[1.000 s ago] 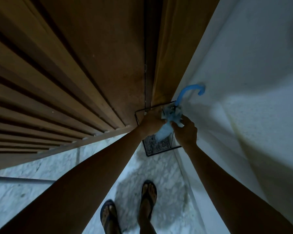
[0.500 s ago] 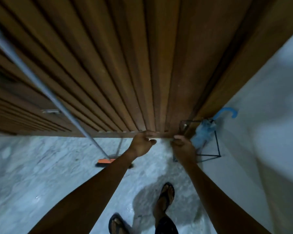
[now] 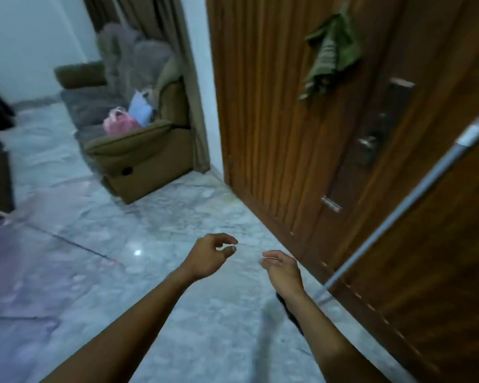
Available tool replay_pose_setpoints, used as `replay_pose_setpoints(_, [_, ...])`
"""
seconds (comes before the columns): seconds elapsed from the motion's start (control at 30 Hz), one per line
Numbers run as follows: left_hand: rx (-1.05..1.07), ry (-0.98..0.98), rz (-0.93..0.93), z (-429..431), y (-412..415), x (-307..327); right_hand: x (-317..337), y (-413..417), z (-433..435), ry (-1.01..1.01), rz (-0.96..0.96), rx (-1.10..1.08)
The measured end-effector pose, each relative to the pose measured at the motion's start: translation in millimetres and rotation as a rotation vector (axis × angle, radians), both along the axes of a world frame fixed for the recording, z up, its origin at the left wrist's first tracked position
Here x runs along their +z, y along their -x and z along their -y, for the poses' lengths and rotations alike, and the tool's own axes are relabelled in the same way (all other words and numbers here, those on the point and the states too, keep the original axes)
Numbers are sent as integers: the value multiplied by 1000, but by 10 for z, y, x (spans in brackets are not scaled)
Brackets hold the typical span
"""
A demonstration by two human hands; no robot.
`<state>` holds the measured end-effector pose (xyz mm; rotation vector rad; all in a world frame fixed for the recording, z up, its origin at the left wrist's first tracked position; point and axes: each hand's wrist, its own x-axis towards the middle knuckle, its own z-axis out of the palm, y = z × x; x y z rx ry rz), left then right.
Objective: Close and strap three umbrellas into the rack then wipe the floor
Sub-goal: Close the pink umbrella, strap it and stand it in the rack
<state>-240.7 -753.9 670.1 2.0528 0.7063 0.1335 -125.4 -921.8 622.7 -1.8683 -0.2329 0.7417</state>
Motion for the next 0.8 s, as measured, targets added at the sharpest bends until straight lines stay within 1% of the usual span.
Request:
replay_pose_setpoints(0.17, [318, -21, 60, -1270, 1571, 301, 198, 1026, -1451, -3, -59, 288])
replay_pose_setpoints(0.33, [551, 19, 123, -1991, 2481, 306, 339, 1808, -2594, -15, -48, 519])
replay_pose_setpoints(0.43, [665, 74, 147, -2302, 2794, 155, 354, 2090, -3142, -14, -37, 642])
replay_pose_setpoints(0.57, [755, 177, 130, -2754, 3028, -199, 201, 2235, -3863, 14, -35, 733])
replay_pose_setpoints(0.8, [929, 308, 67, -4040, 2980, -836, -334, 2097, -5495, 87, -44, 836])
